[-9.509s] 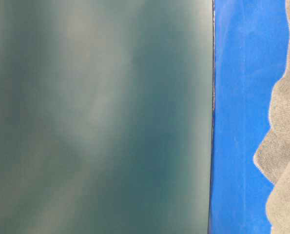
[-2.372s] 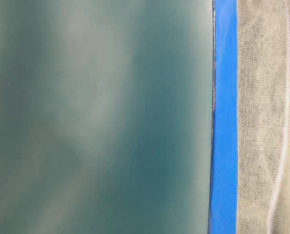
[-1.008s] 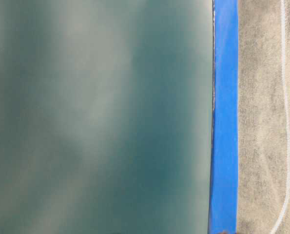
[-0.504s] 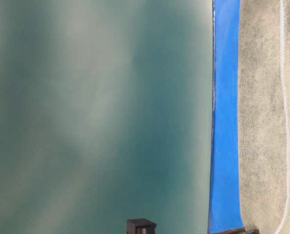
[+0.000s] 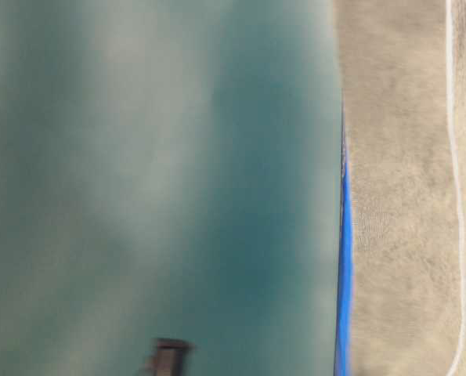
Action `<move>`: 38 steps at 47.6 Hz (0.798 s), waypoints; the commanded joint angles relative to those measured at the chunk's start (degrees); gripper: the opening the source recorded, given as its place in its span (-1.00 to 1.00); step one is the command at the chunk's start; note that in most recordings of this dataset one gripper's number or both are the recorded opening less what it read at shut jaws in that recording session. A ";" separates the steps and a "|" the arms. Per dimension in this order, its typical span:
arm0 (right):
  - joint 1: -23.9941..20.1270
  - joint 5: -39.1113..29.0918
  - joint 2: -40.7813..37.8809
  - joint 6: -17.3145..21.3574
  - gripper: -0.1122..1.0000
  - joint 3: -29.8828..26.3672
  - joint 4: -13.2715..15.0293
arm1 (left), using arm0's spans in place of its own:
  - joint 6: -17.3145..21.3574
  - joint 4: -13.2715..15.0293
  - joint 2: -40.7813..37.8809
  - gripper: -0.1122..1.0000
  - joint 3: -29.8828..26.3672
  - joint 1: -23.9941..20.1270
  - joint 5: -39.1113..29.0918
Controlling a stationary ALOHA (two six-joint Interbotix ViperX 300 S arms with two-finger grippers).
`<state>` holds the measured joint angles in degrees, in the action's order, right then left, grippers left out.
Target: Fold a large towel.
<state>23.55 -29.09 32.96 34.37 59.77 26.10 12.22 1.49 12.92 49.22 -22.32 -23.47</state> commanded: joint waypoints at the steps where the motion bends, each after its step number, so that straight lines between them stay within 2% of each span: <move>1: -2.81 -4.66 6.15 0.09 -0.73 -3.08 -0.09 | -1.32 0.18 5.27 -0.74 -3.69 2.20 -5.10; 12: -10.02 -12.74 18.54 0.18 -0.73 -9.58 -0.09 | -3.08 0.09 14.06 -0.74 -10.72 5.62 -15.64; 20: -13.10 -12.57 22.50 0.18 -0.73 -13.62 -0.09 | -3.78 0.09 18.81 -0.74 -14.85 7.82 -20.13; 25: -13.10 -10.63 22.94 0.18 -0.73 -14.59 0.53 | -3.96 0.18 20.13 -0.74 -15.56 9.93 -20.39; 30: -11.78 -9.05 22.68 0.35 -0.73 -15.21 2.37 | -5.54 0.18 20.65 -0.74 -15.73 13.54 -19.07; 38: -3.69 -6.59 21.53 2.90 -0.73 -16.26 4.75 | -8.88 0.18 19.51 -0.74 -16.17 21.18 -13.27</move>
<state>16.26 -37.18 55.46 36.47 45.35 29.71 4.13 1.58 32.61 34.80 -4.39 -39.64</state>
